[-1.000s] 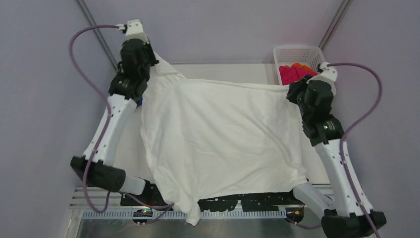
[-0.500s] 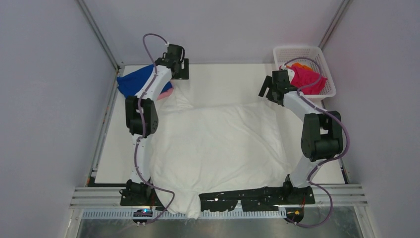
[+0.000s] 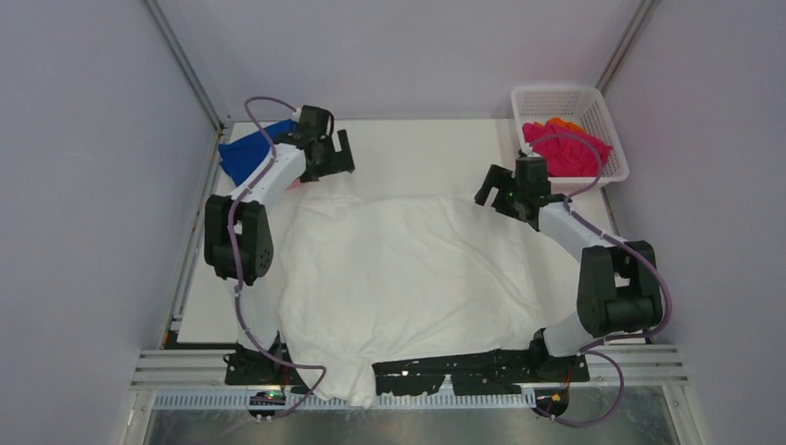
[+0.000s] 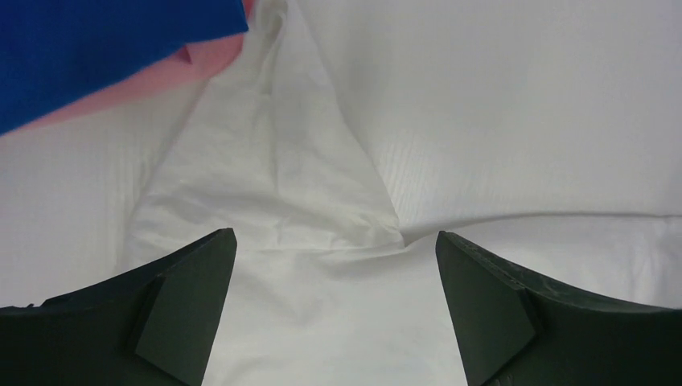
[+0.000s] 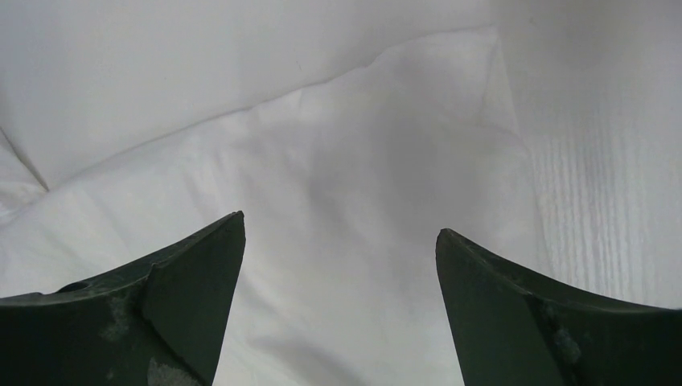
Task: Fold and stack the t-shirts
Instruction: Flatten out the tshirt
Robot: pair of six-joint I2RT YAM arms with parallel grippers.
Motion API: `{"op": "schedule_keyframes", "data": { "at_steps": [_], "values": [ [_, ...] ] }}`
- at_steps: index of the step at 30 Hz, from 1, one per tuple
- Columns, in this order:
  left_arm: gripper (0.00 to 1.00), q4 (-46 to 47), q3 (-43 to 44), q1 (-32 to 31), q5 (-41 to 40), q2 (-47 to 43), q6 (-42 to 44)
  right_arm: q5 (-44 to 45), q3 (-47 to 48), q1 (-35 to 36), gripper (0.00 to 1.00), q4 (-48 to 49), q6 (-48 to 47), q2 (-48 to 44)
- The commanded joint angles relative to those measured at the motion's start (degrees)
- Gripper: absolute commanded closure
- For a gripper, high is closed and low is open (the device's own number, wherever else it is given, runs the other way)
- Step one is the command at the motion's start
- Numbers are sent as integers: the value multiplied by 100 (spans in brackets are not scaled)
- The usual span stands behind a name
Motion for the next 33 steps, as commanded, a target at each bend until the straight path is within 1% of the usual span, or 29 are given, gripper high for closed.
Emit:
{"op": "schedule_keyframes", "data": {
  "at_steps": [1,6,8,11,16,22,28,30,33],
  "values": [
    [0,581,-462,153,897,86,-672,-626,-223,3,5,411,63,-117],
    [0,933,-761,249,1122,281,-982,-719,-258,-15,5,412,31,-21],
    [1,1024,-764,259,1178,390,-1056,-720,-263,-10,5,418,28,12],
    [4,1127,-679,281,1242,628,-1150,-666,-288,-11,5,399,9,19],
    [4,1150,-574,312,1382,899,-1338,-577,-303,-16,5,371,-17,-17],
    [5,1406,-501,307,1580,1054,-1483,-514,-310,-57,4,338,-49,-29],
    [12,1822,-519,312,2146,1087,-1750,-468,-272,-55,5,304,-54,13],
    [15,1958,-562,307,2222,1023,-1815,-449,-252,-57,5,279,-60,24],
    [16,2247,-589,299,2220,970,-1885,-413,-241,-58,5,263,-83,41]
  ]
}}
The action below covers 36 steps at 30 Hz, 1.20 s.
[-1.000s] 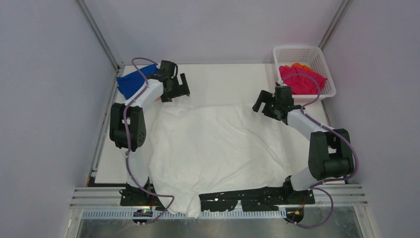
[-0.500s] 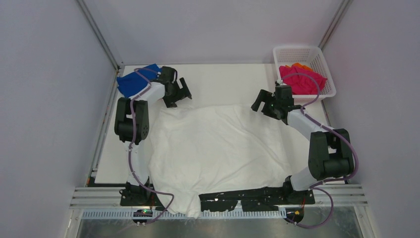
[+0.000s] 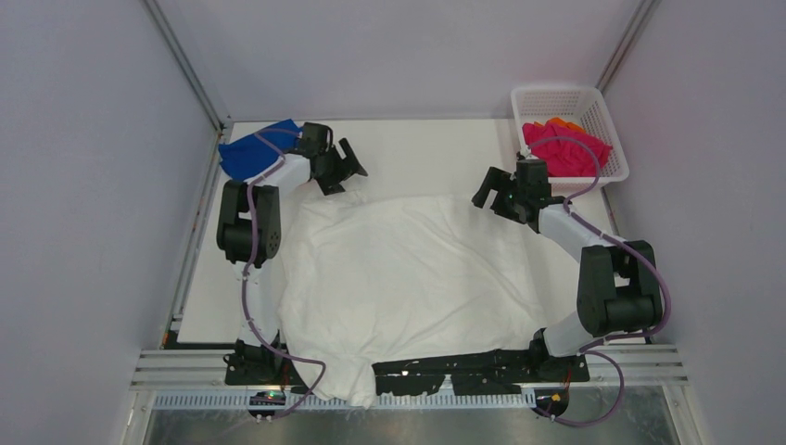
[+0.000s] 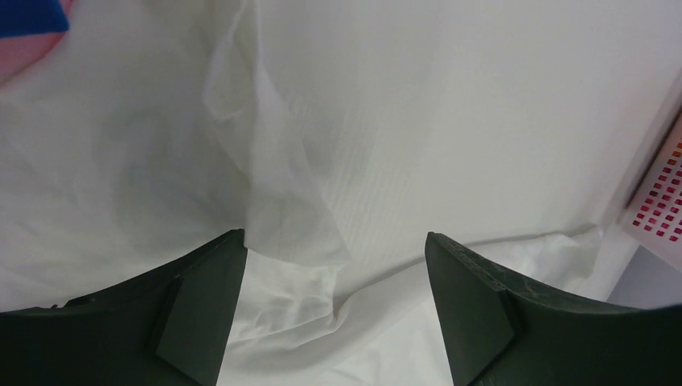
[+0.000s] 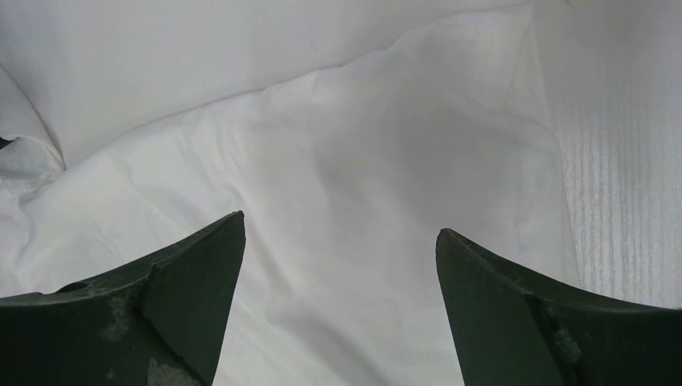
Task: Fold and stack the t-shirts
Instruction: Flatten out the tshirt
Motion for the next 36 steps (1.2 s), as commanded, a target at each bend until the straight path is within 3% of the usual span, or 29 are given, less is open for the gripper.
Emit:
{"op": "schedule_keyframes", "data": {
  "at_steps": [1,10,14,16,20,23,27,31,36],
  "values": [
    [16,727,96,7,277,-41,-228,122,56,-34,5,108,-97,41],
    [15,940,1612,-11,903,1033,-729,135,59,-117,5,95,-117,90],
    [8,956,2342,-136,1258,1372,-770,144,59,-155,4,96,-107,74],
    [1,687,2652,-175,1282,1355,-590,171,63,-170,5,81,-111,33],
    [0,-303,2764,-187,834,731,150,281,67,-181,5,-42,-128,-61],
    [0,-963,2044,-232,47,-241,860,307,-25,-169,5,-172,-128,-127],
    [0,-1330,120,-301,-1302,-1916,1225,341,-224,-106,5,-273,-97,-251],
    [0,-953,-1952,-310,-1239,-3050,1088,468,-290,10,5,-487,-170,-302],
    [0,-531,-3179,-302,-970,-3356,959,481,-320,106,5,-550,-91,-77]
  ]
}}
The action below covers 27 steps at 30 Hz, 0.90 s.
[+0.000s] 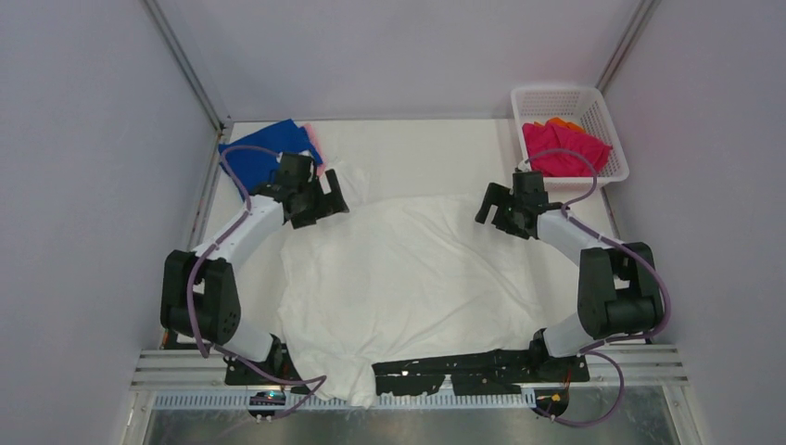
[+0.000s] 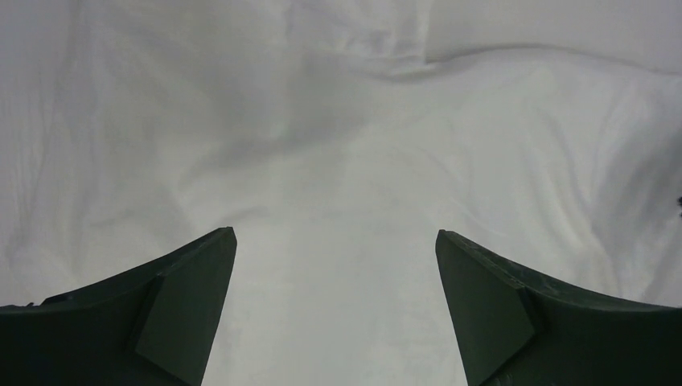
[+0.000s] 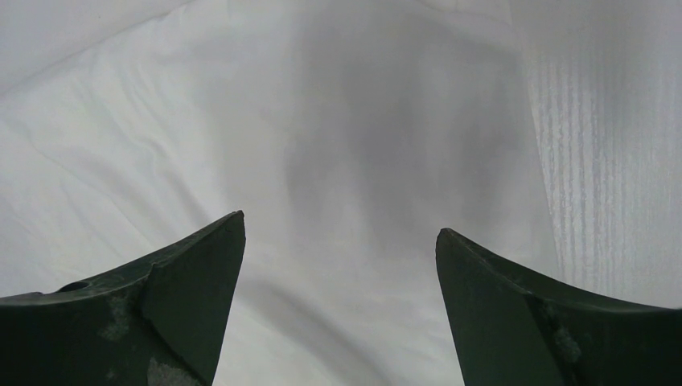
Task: Fold and stack the t-shirts
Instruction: Flatten out the tshirt
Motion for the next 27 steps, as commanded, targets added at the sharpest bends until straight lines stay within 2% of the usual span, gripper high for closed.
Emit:
{"op": "schedule_keyframes", "data": {
  "at_steps": [1,10,19,27],
  "values": [
    [0,216,-721,8,7,356,8,124,0,77,5,0,-6,32],
    [0,-146,270,47,-18,1724,-12,159,323,0,4,-83,90,703],
    [0,-953,2033,132,19,3080,65,-141,865,-441,5,-166,163,1342],
    [0,-1617,3939,182,210,4156,191,-180,2039,-754,5,-422,159,2173]
  ]
}}
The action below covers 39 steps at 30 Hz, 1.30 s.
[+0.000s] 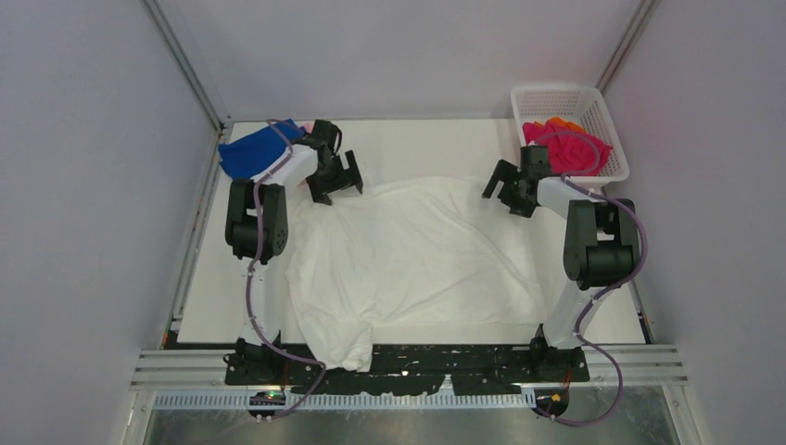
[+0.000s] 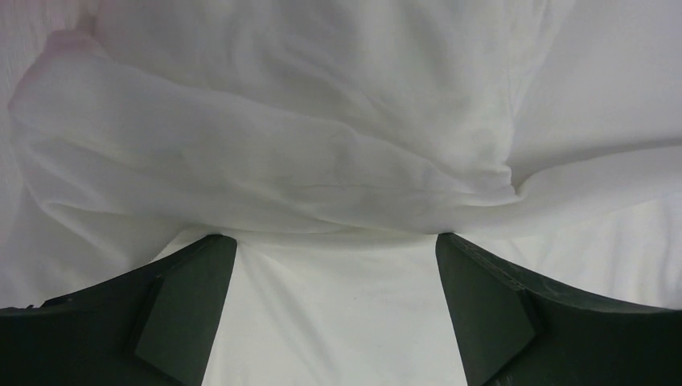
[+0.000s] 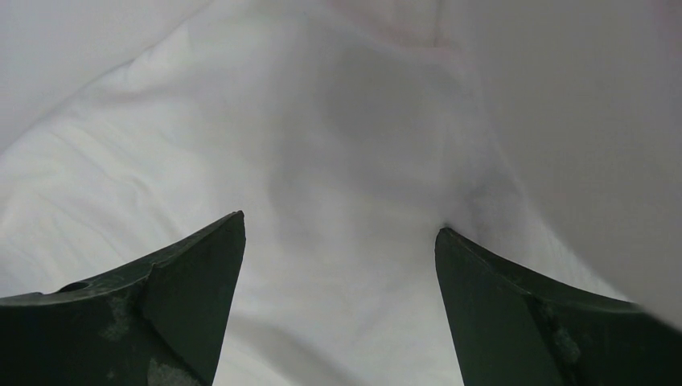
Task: Fold and stack the t-shirts
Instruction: Flatten out the tshirt
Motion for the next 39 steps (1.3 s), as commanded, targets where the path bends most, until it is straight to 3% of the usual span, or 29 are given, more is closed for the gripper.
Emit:
{"op": "schedule_keyframes", "data": {
  "at_steps": [1,10,18,22,26,30,39],
  "values": [
    [0,-480,1069,95,173,487,168,15,544,-205,5,-306,38,544],
    [0,-723,3133,218,715,1689,86,135,1611,-371,4,-499,22,1106],
    [0,-62,3697,348,1417,1957,-38,3,1948,-390,5,-310,-406,911],
    [0,-141,3646,327,1522,1423,155,-172,1769,-348,5,-283,-639,392],
    [1,-168,2905,208,1254,210,513,-485,1293,-228,4,-118,-749,-251],
    [0,-222,1390,71,941,-1088,627,-641,711,-148,5,-60,-784,-758],
    [0,453,-3498,-732,-120,-4443,-146,-639,-452,135,5,13,-929,-1677]
  ]
}}
